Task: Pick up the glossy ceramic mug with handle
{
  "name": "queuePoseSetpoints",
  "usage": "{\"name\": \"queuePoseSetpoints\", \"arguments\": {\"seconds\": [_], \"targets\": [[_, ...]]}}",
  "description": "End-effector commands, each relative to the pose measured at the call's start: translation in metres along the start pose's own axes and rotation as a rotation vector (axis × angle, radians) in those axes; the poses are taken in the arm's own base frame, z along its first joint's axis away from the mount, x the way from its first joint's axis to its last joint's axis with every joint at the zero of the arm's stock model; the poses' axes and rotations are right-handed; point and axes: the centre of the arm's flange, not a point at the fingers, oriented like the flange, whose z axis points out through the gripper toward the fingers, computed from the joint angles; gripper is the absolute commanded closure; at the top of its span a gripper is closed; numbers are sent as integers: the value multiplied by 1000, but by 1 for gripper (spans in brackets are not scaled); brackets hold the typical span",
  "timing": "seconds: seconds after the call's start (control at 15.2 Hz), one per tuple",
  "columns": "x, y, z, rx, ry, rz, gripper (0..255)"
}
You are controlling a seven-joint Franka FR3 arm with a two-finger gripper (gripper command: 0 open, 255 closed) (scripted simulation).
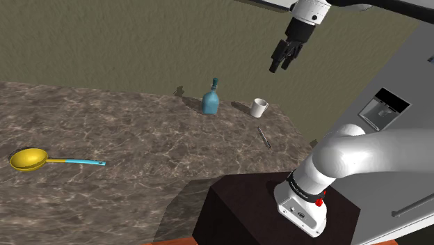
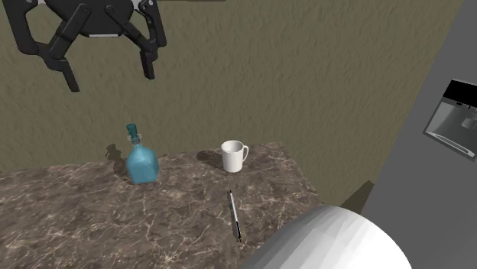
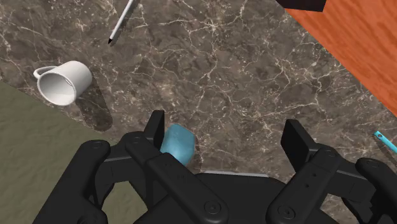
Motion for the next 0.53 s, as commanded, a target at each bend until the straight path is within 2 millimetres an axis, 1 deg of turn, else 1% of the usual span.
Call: {"name": "queuePoseSetpoints", "arguments": {"seconds": [0.0, 0.46], "targets": [[0, 0, 0, 0, 0, 0, 0], [25, 58, 66, -11, -3, 0, 0]]}}
